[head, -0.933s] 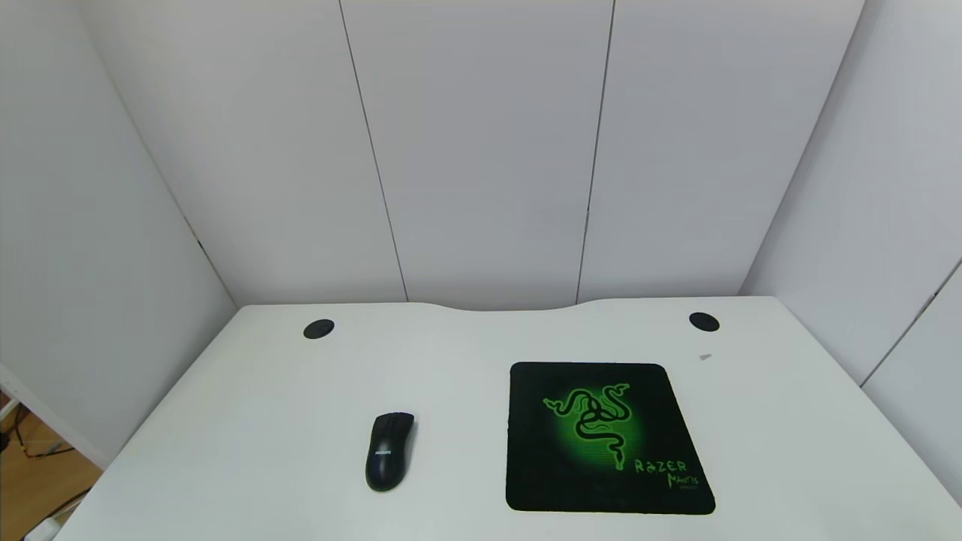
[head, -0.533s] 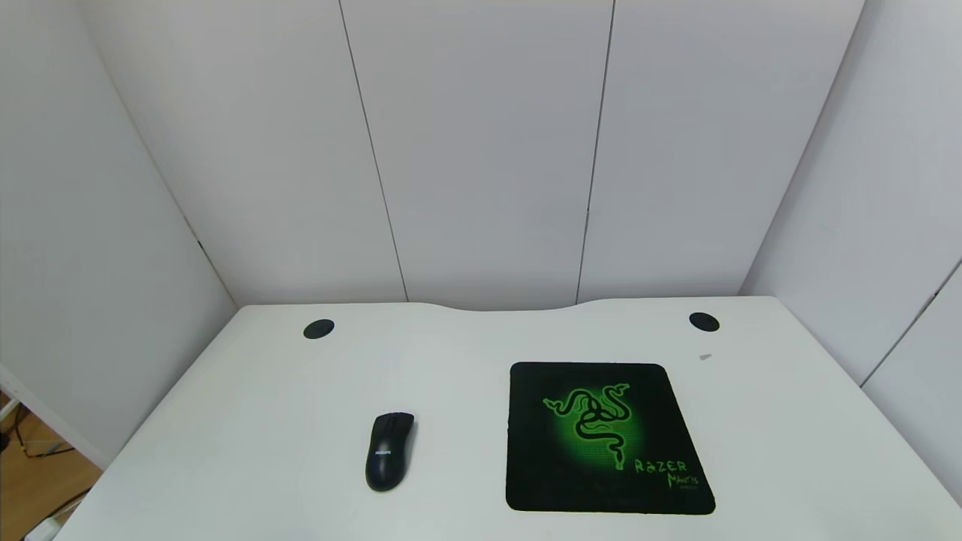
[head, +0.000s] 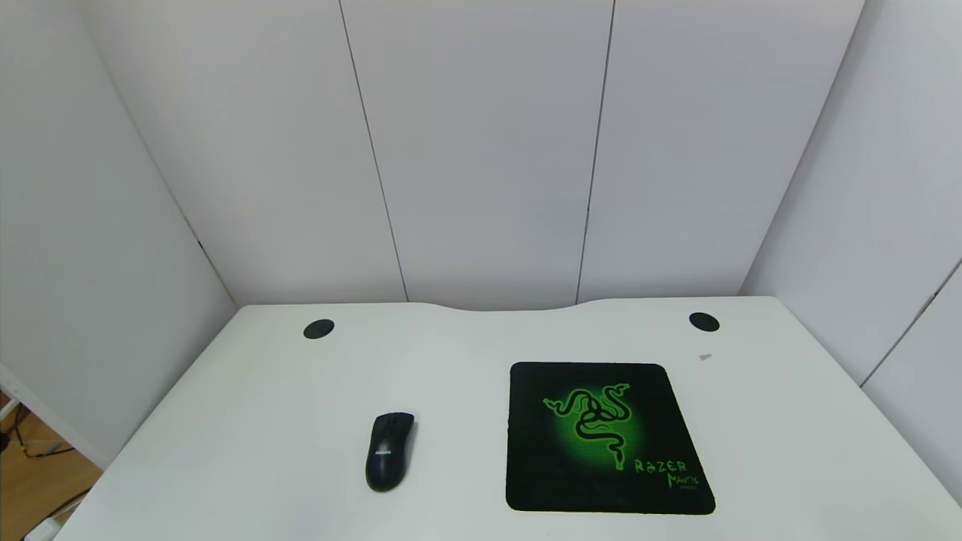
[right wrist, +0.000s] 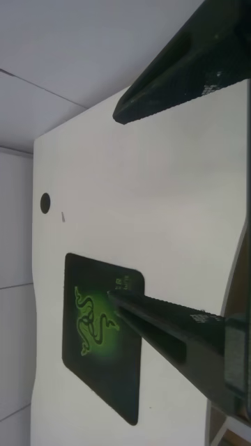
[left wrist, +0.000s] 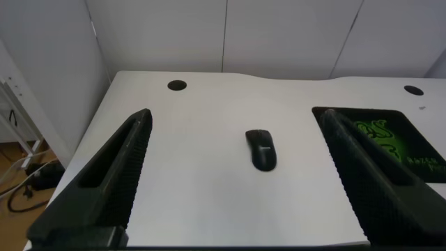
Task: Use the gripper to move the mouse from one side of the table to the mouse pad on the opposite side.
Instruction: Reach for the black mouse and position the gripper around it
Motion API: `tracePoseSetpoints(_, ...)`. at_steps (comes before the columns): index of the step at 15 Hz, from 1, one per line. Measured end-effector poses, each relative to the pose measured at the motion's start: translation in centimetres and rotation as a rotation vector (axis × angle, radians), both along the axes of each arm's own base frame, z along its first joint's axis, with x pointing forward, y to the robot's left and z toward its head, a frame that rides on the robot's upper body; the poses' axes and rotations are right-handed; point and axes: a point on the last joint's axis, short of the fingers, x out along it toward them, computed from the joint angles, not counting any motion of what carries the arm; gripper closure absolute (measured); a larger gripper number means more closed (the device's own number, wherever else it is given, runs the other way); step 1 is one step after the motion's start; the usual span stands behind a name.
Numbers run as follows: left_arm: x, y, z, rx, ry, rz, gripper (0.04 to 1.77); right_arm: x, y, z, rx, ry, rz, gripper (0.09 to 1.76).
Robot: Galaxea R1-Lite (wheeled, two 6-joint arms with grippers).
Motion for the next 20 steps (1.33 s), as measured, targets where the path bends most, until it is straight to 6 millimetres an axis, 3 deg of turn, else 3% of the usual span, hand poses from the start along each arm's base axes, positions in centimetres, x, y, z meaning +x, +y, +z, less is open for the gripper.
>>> tracePoseSetpoints(5,3.4,0.0,4.6,-0.006,0.093,0.031,0.09,0.0,0.0,0.0,0.0,0.0,0.0,0.14)
tracePoseSetpoints(15,9.3,0.0,6.4,-0.1,0.337,0.02,0.09,0.0,0.0,0.0,0.0,0.0,0.001,0.14)
tracePoseSetpoints(20,13.3,-0.7,6.5,-0.2,0.493,-0.005,0.09,0.0,0.0,0.0,0.0,0.0,0.0,0.14)
